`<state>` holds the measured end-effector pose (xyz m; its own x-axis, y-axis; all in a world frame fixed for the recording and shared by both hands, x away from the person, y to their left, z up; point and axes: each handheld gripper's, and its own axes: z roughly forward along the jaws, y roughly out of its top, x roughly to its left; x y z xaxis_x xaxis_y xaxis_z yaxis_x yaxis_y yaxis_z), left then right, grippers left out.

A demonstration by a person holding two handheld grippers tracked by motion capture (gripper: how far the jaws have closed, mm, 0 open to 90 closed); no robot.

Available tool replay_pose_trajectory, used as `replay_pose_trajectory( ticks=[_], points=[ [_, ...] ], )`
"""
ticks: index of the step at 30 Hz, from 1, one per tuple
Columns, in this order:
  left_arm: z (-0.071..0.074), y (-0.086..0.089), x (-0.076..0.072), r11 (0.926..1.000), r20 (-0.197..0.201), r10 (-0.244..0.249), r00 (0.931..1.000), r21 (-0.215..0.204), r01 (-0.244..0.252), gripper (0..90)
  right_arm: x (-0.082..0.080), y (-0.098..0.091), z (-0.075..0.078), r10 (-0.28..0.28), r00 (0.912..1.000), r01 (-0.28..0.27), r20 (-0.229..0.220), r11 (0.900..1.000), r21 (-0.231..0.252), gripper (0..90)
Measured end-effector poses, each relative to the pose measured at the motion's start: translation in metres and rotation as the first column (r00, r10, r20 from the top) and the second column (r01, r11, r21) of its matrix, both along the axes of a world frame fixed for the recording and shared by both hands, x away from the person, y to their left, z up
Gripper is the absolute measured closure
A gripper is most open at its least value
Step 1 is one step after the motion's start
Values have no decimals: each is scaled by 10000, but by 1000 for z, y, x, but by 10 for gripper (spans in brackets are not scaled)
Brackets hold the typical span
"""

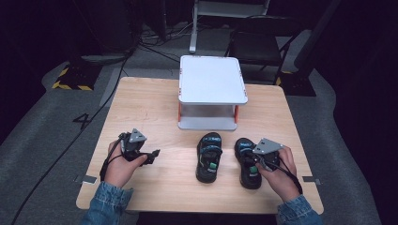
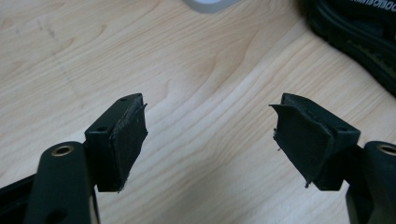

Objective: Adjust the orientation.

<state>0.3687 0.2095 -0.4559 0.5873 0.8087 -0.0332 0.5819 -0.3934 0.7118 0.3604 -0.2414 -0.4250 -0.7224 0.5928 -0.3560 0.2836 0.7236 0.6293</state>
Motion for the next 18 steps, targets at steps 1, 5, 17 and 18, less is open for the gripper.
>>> replay_pose_trajectory(
  ticks=[1,5,17,18],
  points=[
    [-1,3,-2,10000,10,91,10000,24,-91,251,1,2,1,182,9998,-182,46,9998,53,742],
    [-1,12,-12,9993,-41,360,9993,-38,-360,252,5,14,2,780,9969,-785,118,9957,483,780],
    [-4,19,-18,9984,-150,557,9983,-81,-558,254,12,36,-5,1740,9816,-1806,781,9797,874,765],
    [-4,17,-17,9988,-185,484,9987,-76,-485,254,14,36,-7,1690,9836,-1737,622,9817,786,750]
  ],
)
